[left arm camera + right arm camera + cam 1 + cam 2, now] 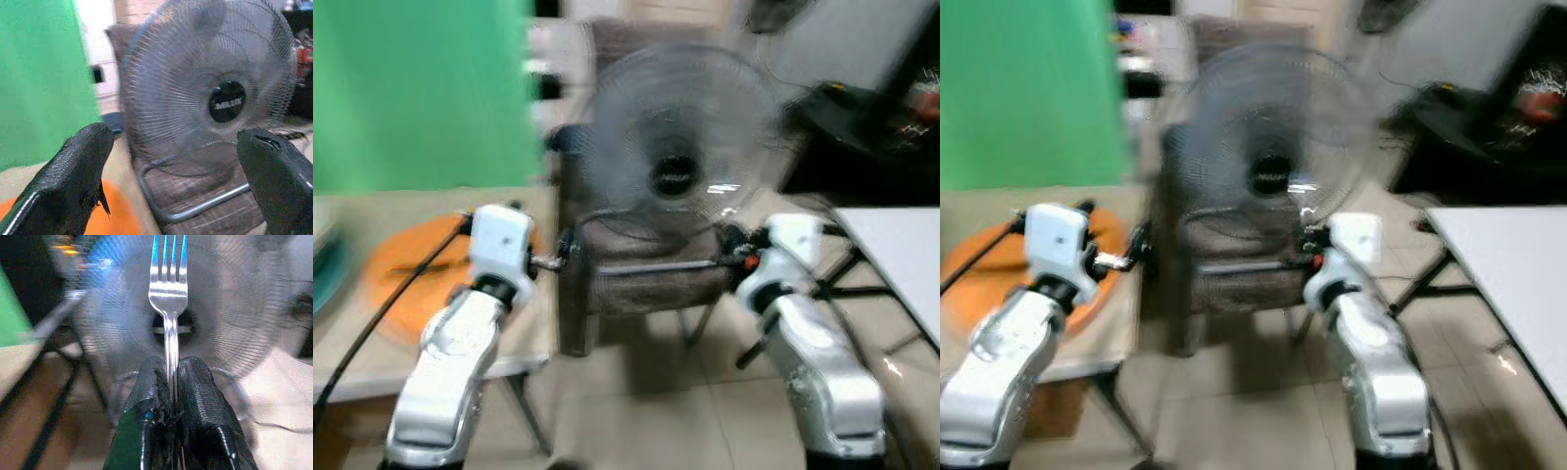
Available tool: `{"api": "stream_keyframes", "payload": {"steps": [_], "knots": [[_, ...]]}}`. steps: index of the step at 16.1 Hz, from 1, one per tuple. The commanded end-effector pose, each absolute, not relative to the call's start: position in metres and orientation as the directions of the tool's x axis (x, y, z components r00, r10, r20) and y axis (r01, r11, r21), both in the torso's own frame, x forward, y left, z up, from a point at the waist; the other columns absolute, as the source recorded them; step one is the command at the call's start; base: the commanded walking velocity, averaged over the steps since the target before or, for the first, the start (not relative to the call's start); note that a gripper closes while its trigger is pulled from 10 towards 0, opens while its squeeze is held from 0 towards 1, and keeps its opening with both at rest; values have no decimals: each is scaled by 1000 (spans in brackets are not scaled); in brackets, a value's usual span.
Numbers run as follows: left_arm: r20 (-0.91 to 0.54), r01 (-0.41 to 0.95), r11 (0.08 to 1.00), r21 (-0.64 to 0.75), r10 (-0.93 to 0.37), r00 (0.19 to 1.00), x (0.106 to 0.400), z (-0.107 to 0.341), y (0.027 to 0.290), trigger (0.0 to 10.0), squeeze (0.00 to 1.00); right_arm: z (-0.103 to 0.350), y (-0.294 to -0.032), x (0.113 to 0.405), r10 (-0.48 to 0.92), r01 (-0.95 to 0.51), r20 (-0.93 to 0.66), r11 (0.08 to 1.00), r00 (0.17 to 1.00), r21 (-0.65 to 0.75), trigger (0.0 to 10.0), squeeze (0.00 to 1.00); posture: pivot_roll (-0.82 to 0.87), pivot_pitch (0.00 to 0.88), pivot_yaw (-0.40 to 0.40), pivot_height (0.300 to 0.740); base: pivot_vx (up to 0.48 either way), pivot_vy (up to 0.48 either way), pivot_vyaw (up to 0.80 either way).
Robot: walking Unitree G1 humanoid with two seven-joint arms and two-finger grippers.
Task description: Setting the table
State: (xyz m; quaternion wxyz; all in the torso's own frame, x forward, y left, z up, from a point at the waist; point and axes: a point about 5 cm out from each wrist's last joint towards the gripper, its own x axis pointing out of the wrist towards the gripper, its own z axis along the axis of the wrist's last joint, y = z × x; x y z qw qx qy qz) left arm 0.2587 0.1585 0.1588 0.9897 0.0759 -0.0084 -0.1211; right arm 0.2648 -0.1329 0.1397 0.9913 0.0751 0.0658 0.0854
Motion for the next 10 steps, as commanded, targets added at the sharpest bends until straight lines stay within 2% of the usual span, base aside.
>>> {"api": "stream_keyframes", "payload": {"steps": [1, 10], "knots": [[14, 285, 947, 147, -290, 957, 261, 163, 148, 10000, 0, 141, -149, 265, 109, -92, -125, 986, 986, 138, 10000, 0, 67, 0, -72, 740, 375, 0, -788], [-6, 346, 928, 136, -349, 937, 261, 158, 143, 10000, 0, 138, -156, 263, 45, -25, -140, 989, 989, 144, 10000, 0, 53, 0, -49, 740, 372, 0, -788]]}}
